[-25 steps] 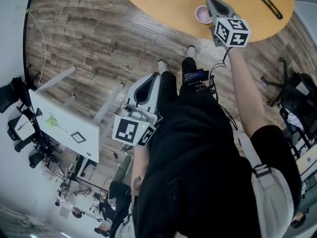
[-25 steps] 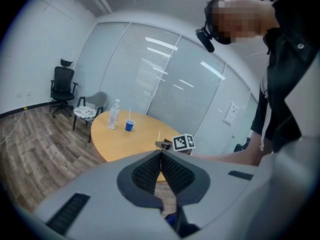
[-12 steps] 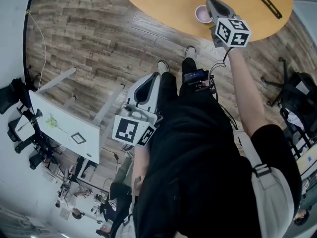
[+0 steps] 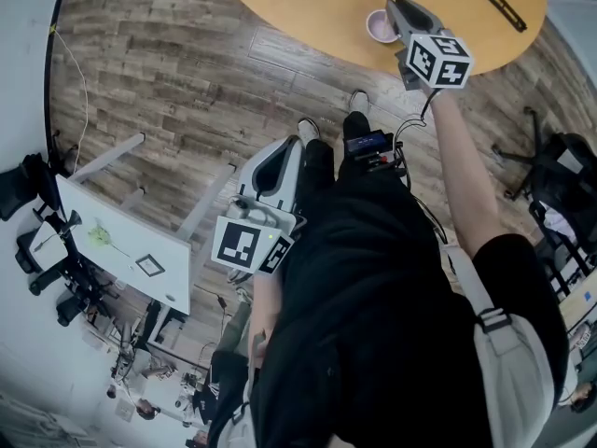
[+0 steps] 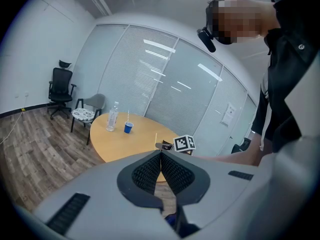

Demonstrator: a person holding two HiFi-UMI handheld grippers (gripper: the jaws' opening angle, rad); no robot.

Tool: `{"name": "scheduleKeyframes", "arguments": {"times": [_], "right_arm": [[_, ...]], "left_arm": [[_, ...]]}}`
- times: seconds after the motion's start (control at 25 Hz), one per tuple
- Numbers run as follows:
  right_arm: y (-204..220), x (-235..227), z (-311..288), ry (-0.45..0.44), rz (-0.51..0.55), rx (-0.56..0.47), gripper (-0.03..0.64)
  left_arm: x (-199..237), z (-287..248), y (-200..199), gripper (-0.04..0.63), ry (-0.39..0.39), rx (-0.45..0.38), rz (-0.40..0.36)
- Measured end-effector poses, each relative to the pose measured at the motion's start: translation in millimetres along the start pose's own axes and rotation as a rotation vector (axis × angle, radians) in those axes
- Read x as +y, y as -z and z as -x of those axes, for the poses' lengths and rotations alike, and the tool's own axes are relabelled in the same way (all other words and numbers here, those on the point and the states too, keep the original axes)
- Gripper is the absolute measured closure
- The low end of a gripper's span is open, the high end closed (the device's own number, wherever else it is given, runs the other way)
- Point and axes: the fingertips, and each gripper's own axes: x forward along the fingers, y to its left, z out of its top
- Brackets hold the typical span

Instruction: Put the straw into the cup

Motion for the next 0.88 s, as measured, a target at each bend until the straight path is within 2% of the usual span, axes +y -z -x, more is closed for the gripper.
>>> {"name": "scheduleKeyframes", "arguments": {"times": [0.32, 0.72, 0.88], "right_arm": [[3.1, 20.9, 23.5, 0.039, 0.021, 0.003, 0.549], [23.7, 60.0, 71.5, 0.107, 0.027, 0.006, 0.551], [31.0, 85.0, 92.4, 0.092, 0.001, -0.015, 0.572]], "left_arm": [[5.6, 18.3, -2.4, 0.583, 0.061, -0.007, -0.017], [13.1, 48.9, 6.9, 0.583, 0.187, 0.001, -0.052], [11.6, 60.3, 9.5, 0.583, 0.255, -0.001, -0.075]]}}
